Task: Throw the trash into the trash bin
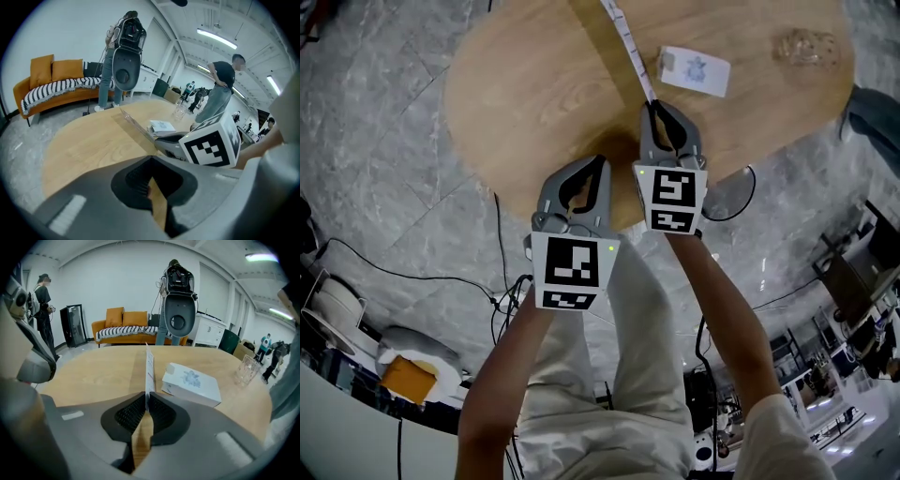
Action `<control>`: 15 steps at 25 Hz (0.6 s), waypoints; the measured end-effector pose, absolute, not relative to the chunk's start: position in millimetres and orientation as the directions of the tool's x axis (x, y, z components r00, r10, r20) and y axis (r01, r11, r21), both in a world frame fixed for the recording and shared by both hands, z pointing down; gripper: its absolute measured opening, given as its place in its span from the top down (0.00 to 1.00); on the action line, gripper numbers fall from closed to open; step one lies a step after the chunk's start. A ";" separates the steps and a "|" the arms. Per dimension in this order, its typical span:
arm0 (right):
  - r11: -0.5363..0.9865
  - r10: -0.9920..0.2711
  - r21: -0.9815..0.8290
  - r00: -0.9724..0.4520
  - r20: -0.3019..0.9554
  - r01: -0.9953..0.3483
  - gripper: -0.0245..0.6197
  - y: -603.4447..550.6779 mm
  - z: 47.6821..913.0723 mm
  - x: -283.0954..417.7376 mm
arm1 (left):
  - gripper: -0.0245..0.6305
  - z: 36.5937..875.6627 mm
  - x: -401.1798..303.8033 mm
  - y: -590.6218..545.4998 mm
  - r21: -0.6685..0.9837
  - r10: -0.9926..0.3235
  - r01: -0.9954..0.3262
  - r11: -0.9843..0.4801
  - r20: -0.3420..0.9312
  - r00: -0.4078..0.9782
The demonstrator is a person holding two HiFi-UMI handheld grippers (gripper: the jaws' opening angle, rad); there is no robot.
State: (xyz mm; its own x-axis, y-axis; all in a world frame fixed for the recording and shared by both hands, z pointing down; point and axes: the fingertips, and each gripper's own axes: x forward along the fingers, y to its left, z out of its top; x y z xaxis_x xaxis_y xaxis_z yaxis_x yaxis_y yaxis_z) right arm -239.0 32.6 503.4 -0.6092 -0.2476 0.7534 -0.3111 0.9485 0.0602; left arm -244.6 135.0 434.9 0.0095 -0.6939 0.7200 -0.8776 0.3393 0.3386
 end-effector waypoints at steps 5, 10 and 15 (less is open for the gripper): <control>0.941 -0.240 0.016 -0.632 0.737 -0.338 0.89 30.1 494.9 -237.4 | 0.96 431.9 -243.0 130.5 0.335 -0.701 -0.882 0.333 0.713 0.006; 0.948 -0.219 -0.001 -0.653 0.725 -0.319 0.89 36.1 490.7 -227.7 | 0.96 432.6 -233.5 127.0 0.335 -0.700 -0.882 0.332 0.714 0.008; 0.950 -0.202 -0.030 -0.683 0.702 -0.312 0.89 40.5 479.7 -218.1 | 0.96 429.7 -223.9 123.7 0.324 -0.701 -0.894 0.310 0.713 0.015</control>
